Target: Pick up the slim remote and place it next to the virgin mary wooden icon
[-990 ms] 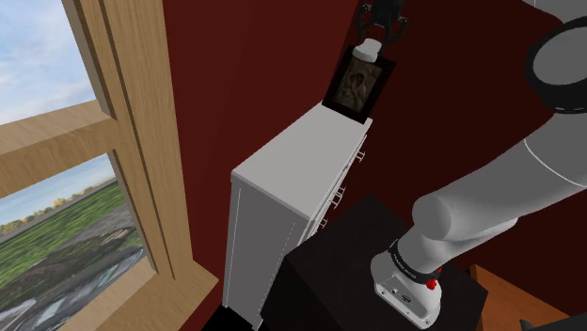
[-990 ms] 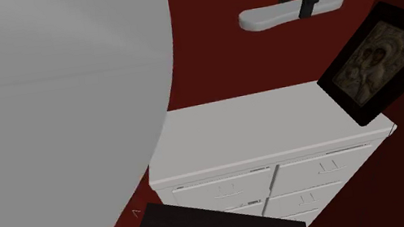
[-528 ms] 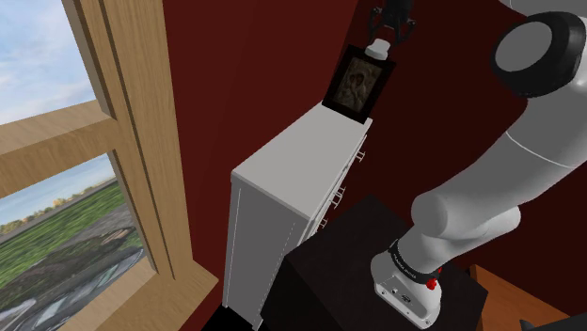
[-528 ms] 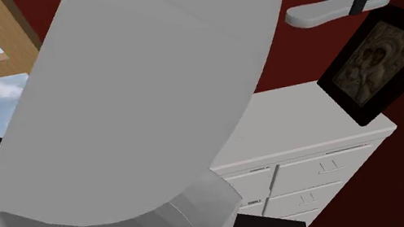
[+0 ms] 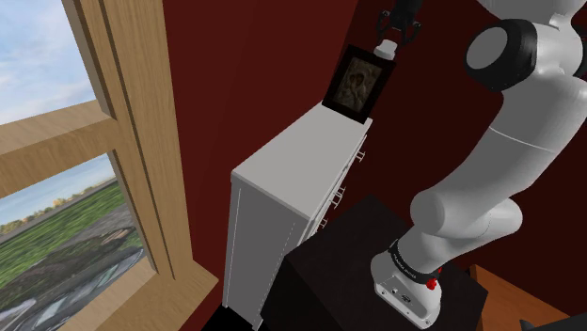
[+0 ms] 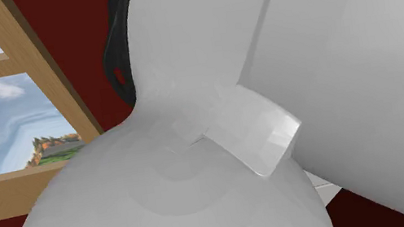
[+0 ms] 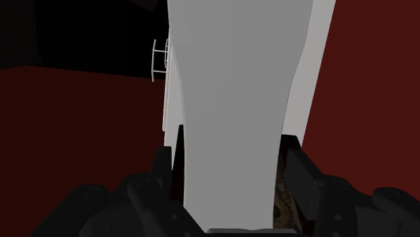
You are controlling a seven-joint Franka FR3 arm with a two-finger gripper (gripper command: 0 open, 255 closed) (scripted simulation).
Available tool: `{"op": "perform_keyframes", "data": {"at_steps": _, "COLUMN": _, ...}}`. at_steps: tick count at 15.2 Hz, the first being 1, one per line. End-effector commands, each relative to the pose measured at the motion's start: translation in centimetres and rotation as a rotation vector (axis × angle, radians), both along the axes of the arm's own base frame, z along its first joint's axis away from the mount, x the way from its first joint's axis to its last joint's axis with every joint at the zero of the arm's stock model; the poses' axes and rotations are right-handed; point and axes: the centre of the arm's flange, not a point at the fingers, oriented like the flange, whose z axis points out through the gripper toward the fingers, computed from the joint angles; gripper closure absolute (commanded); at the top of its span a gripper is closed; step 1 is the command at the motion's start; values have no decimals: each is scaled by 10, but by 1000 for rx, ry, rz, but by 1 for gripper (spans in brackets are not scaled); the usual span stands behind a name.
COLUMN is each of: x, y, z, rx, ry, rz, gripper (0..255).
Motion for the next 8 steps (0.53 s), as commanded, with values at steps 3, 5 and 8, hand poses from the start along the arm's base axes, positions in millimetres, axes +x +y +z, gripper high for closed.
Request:
{"op": "perform_keyframes", "data": {"at_steps": 3, "x": 1, "y": -1, "z": -20, "rx": -1, "ry": -1, "rz": 1, "gripper": 255}}
{"op": "perform_keyframes", "data": {"at_steps": 5, "x": 1, "y": -1, "z": -31, "rx": -1, "ry": -1, "rz": 1, "gripper": 255}}
{"op": "perform_keyframes", "data": {"at_steps": 8, "x": 1, "y": -1, "z": -46, "rx": -1, "ry": -1, "rz": 1, "gripper": 255}}
